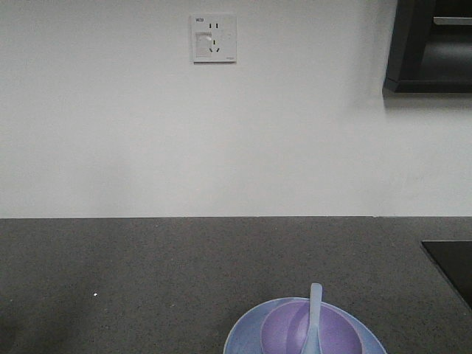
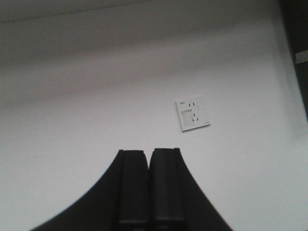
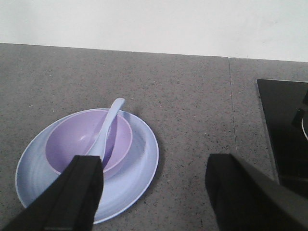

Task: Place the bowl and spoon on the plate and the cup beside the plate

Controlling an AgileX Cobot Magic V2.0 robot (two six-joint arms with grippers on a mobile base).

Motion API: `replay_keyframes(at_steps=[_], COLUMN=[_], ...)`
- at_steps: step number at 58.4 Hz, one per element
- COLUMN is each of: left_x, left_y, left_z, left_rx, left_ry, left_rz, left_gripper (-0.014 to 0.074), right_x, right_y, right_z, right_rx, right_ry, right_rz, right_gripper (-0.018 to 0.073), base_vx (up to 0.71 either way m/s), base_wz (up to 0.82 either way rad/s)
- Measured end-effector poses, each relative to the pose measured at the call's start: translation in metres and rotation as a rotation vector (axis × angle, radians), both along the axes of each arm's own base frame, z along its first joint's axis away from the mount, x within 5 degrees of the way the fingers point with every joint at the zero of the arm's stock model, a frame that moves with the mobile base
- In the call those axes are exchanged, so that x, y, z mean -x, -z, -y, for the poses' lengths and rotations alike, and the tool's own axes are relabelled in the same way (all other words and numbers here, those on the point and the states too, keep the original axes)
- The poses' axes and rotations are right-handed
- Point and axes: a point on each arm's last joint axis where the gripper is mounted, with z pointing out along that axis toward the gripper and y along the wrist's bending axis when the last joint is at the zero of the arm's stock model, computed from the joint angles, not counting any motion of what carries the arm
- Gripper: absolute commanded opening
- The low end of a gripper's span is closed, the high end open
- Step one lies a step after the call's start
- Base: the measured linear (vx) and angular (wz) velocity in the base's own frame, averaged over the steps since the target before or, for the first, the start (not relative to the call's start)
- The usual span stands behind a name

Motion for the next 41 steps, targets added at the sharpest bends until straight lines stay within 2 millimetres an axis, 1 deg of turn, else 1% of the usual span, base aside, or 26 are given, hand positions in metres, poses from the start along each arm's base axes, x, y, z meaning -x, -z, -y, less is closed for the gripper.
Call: replay_keyframes(at_steps=[7, 15, 22, 27, 30, 34, 41], left_x=[-0.004, -0.007, -0.003, 0.005, 0.010, 0.019, 0.035], left_y=[0.006, 0.019, 0.032, 0.042, 0.053, 0.069, 0.107], left_z=[-0.002, -0.010, -0.019, -0.027, -0.032, -0.036, -0.038], left_rx=[0.001, -0.005, 0.012, 0.079, 0.105, 0.113, 0.111], left_ry=[0.010, -0.021, -0.078, -0.144, -0.186, -0.224, -0.244], left_rz=[-0.072, -0.220, -0.385, -0.483, -0.511, -0.505, -0.440], left_gripper=[-0.0006, -0.0006, -0.0003, -0.0003, -0.0003, -0.0003, -0.0003], right_x=[0.000, 0.000, 0.000, 0.000, 0.000, 0.000, 0.000], right_y=[0.000, 0.000, 0.000, 0.000, 0.000, 0.000, 0.001], right_z=[0.000, 0.000, 0.000, 0.000, 0.000, 0.000, 0.000], right_rx=[0.000, 0.000, 0.000, 0.001, 0.001, 0.001, 0.001], right_ry=[0.000, 0.000, 0.000, 0.000, 0.000, 0.000, 0.000], right_rz=[0.000, -0.003, -0.003, -0.004, -0.005, -0.006, -0.007], right_gripper=[0.0522, 0.0522, 0.0522, 0.0522, 0.0522, 0.0522, 0.0522], base_vx=[0.00, 0.00, 0.00, 0.00, 0.00, 0.00, 0.00], base_wz=[0.00, 0.00, 0.00, 0.00, 0.00, 0.00, 0.00])
